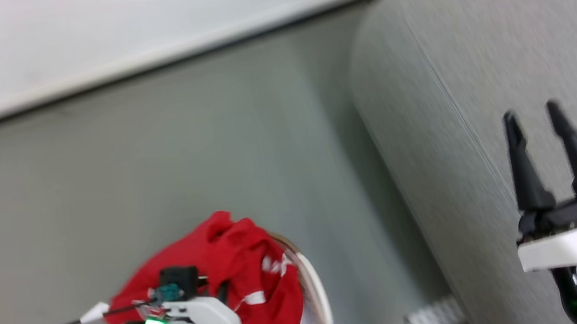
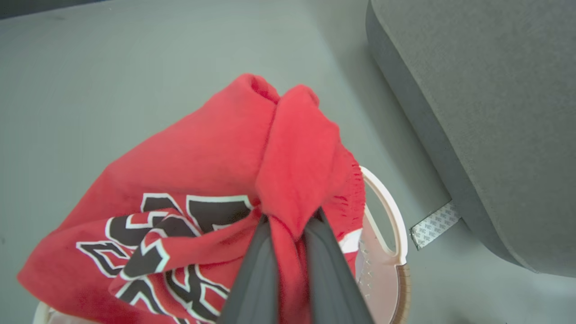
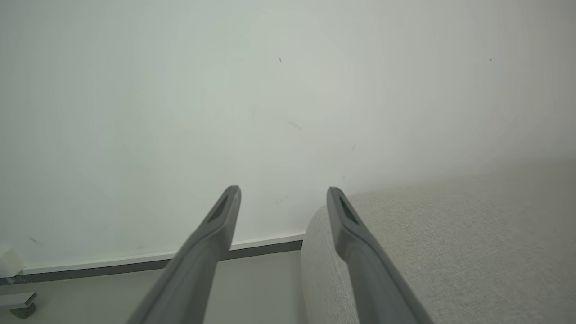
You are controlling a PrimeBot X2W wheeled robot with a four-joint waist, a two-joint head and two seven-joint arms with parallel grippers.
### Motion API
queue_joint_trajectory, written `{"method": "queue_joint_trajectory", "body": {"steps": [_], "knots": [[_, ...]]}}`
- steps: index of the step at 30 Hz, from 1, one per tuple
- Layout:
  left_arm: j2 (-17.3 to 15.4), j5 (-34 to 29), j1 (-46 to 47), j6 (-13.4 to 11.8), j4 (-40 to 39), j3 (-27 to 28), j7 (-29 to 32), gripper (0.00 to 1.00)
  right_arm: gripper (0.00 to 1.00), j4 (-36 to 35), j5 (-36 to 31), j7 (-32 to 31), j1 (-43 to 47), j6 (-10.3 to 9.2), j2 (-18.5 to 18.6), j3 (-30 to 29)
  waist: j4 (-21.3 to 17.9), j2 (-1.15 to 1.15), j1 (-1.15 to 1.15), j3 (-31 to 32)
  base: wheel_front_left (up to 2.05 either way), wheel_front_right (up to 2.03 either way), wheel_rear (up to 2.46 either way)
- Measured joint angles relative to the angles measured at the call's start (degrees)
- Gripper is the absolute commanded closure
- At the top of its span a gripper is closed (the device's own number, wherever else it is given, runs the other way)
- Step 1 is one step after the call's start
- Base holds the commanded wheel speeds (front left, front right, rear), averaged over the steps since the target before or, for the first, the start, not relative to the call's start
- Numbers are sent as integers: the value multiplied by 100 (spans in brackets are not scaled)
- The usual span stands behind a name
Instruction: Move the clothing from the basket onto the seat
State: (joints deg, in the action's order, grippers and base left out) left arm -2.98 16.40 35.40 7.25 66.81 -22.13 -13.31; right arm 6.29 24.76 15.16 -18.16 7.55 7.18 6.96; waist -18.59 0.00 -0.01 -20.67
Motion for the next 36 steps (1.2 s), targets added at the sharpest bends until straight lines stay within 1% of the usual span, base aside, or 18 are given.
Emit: {"method": "queue_joint_trajectory", "body": {"steps": [4, 9, 13, 20, 24, 27, 32, 36], "knots": [[10, 563, -284, 13, -600, -476, -88, 100, 0, 46, 53, 0, 243, 0, 138, 148, 330, 0, -1, 578, 0, 0, 0], [14, 1032, -469, 13, -1210, -812, -141, 100, 0, 136, 70, 0, 604, 0, 166, 209, 745, 0, -1, 1204, 0, 0, 0], [16, 1226, -560, 14, -1680, -910, -148, 100, 0, 202, 69, 0, 876, 0, 160, 230, 1048, 0, -1, 1652, 0, 0, 0], [-42, 1248, -555, 3, -2728, -832, -174, 100, 0, 183, 51, 0, 1048, 0, 94, 364, 1511, 0, -1, 2159, 0, 0, 0], [-151, 1247, -545, -105, -3311, -816, -88, 100, 0, 172, 45, 0, 1150, 0, 59, 445, 1672, 0, -1, 2329, 0, 0, 0], [-221, 1247, -520, -232, -3829, -775, 47, 100, 0, 118, 45, 1, 1157, 0, 64, 576, 1738, 0, 0, 2397, 0, 0, 0], [-368, 1263, -596, -435, -4546, -733, 324, 100, 0, 102, 53, 1, 1217, 0, 99, 721, 1752, 0, 0, 2431, 0, 0, 0], [-469, 1305, -766, -541, -4919, -721, 467, 100, 0, 70, 55, 1, 1213, 0, 160, 843, 1751, 0, 0, 2433, 0, 0, 0]]}}
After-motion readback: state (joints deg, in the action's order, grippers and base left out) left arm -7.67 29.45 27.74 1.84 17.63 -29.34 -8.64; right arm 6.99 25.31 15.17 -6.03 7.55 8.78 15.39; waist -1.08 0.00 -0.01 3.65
